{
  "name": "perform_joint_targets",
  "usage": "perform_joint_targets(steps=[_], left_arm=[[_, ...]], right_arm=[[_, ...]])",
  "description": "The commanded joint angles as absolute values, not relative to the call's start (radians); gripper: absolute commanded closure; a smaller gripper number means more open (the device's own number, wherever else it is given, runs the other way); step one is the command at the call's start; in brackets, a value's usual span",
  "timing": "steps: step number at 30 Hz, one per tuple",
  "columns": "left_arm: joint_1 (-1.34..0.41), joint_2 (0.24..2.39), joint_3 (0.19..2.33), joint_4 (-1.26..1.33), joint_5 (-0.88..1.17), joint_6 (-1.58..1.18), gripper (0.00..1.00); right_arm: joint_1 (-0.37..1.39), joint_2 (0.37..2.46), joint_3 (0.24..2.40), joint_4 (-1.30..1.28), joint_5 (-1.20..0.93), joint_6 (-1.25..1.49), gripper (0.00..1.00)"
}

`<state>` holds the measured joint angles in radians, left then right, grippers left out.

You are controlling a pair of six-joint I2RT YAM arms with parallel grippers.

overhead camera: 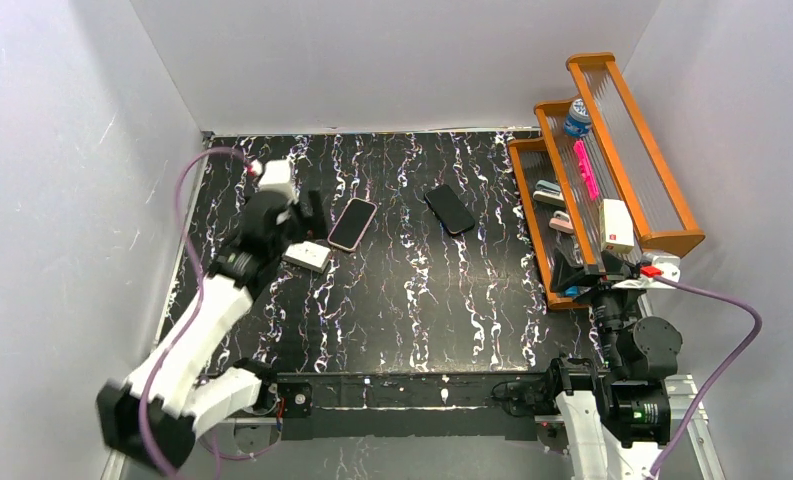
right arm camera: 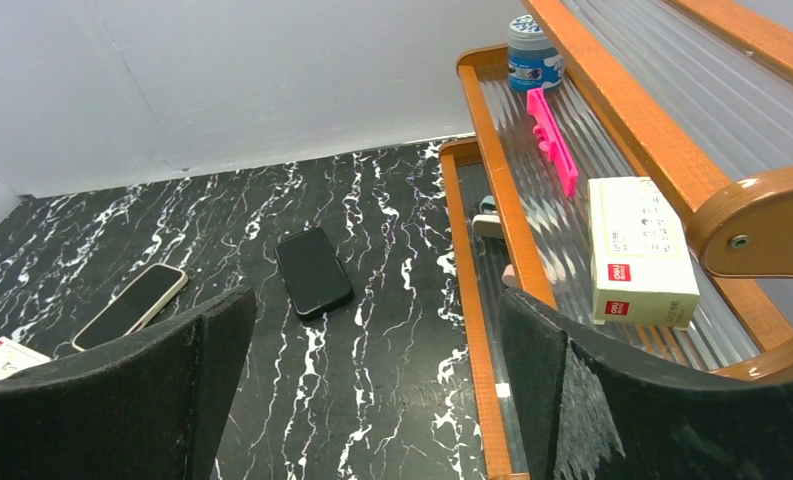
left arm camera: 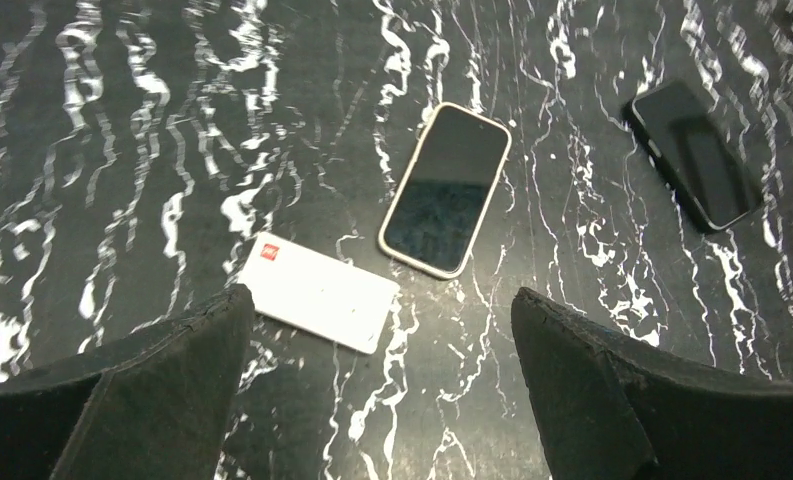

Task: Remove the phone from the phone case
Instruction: Pick up the phone at the center of the board.

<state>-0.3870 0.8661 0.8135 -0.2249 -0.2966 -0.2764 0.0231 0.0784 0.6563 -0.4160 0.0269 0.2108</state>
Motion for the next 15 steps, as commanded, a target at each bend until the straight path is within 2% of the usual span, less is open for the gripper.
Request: perform_joint_targets(steps=[1, 5, 10, 15], left_arm=[[-0.382, 1.192, 1.028, -0.327, -0.191, -0.226, 0.02], [-0.391, 1.351, 1.149, -0.341, -0.228, -0.184, 0.02], [-0.397, 1.568, 1.323, -0.436, -0.170, -0.155, 0.02], [-0.404, 1.739, 1.407, -0.422, -0.145, -0.137, 0.02]], right_arm=[[0.038, 0.053, 0.656, -0.366, 0.011, 0.209, 0.01], [0.056, 0.044, 0.653, -0.363, 0.006, 0.207, 0.01], [0.074, 0.031, 0.652, -0.360, 0.007, 0.206, 0.01], [0.094, 0.019, 0.650, -0.358, 0.006, 0.204, 0.01]])
